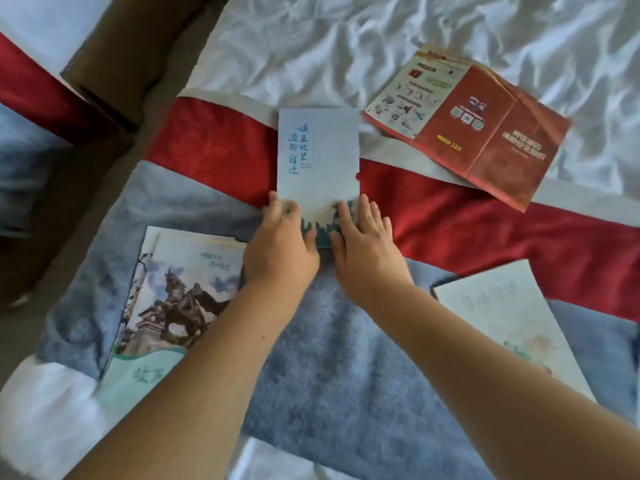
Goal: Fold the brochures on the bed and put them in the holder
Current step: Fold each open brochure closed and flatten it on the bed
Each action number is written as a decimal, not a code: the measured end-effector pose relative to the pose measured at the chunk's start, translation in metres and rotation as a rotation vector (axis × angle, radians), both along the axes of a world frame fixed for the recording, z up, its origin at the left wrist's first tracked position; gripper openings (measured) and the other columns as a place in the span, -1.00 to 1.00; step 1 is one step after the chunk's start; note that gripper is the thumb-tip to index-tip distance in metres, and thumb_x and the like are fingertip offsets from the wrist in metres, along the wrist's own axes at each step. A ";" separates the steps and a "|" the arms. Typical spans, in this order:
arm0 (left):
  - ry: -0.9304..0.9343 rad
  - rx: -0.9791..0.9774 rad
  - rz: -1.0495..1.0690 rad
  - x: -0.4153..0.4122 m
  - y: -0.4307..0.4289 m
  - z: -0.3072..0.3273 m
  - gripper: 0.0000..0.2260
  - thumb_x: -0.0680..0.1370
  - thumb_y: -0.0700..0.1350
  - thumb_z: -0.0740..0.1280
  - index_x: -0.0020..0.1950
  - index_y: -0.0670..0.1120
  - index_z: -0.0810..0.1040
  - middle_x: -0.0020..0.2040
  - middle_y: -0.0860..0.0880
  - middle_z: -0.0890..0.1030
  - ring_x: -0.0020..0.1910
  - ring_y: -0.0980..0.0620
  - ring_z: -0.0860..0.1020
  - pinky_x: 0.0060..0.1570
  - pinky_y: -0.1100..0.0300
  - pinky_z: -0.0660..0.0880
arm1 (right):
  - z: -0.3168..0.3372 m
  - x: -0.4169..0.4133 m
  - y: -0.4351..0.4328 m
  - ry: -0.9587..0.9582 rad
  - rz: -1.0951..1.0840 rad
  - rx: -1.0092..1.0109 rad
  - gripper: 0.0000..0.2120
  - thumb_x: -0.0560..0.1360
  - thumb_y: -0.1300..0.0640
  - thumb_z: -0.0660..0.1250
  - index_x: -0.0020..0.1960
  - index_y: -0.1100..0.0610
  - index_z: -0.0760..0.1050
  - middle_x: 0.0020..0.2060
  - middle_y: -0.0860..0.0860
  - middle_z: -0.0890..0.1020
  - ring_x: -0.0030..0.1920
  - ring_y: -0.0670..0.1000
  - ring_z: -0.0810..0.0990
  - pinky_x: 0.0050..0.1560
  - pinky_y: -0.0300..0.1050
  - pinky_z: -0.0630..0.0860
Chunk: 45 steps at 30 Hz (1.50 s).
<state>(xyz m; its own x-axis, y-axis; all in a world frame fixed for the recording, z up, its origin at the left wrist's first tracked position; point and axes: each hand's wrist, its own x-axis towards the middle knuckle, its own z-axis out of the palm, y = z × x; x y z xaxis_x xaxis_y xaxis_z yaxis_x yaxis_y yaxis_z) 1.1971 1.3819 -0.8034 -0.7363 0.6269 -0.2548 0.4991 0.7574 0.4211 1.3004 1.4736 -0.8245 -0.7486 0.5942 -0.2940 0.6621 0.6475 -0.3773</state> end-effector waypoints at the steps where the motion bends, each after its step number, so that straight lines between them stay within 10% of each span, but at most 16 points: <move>1: -0.001 -0.016 -0.017 0.011 0.006 0.000 -0.52 0.67 -0.01 0.29 0.57 -0.08 0.34 0.68 -0.08 0.11 0.57 -0.08 0.29 0.34 -0.01 0.43 | -0.001 0.010 0.001 -0.002 -0.020 0.016 -0.46 0.75 -0.01 -0.05 0.69 0.10 -0.03 0.67 0.20 -0.10 0.66 0.19 -0.15 0.62 0.07 -0.24; 9: 0.040 -0.133 -0.180 0.089 0.021 -0.003 -0.50 0.70 -0.04 0.21 0.63 -0.08 0.23 0.70 -0.09 -0.03 0.48 -0.16 0.43 0.13 -0.04 0.56 | 0.005 0.111 0.016 -0.063 0.028 0.159 -0.45 0.74 -0.06 -0.06 0.69 0.09 0.03 0.67 0.19 0.00 0.66 0.19 -0.19 0.53 0.03 -0.45; 15: 0.249 -0.182 -0.279 0.134 0.028 0.000 -0.48 0.67 -0.03 0.23 0.63 -0.06 0.25 0.68 -0.21 0.02 0.63 -0.29 0.08 0.53 -0.20 0.16 | 0.010 0.184 0.034 0.046 0.019 0.122 -0.45 0.74 -0.06 -0.07 0.69 0.04 -0.01 0.68 0.11 -0.09 0.66 0.08 -0.24 0.58 -0.02 -0.38; 34: 0.139 -0.100 -0.889 0.389 0.117 -0.011 -0.39 0.67 0.22 0.09 0.68 0.07 0.07 0.69 -0.09 0.00 0.67 -0.20 -0.05 0.59 -0.17 0.03 | 0.003 0.466 0.078 -0.150 -0.547 0.106 -0.38 0.69 -0.29 -0.12 0.65 -0.23 -0.31 0.66 0.04 -0.23 0.64 0.07 -0.33 0.61 0.00 -0.35; 45: 0.122 -0.146 -0.879 0.469 0.161 -0.017 -0.36 0.67 0.22 -0.12 0.68 -0.08 0.03 0.70 -0.03 -0.04 0.66 -0.19 -0.20 0.61 -0.12 -0.14 | 0.010 0.517 0.076 0.049 -0.501 -0.074 -0.39 0.71 -0.19 -0.15 0.68 0.02 -0.11 0.65 -0.07 -0.15 0.64 -0.08 -0.28 0.63 -0.11 -0.28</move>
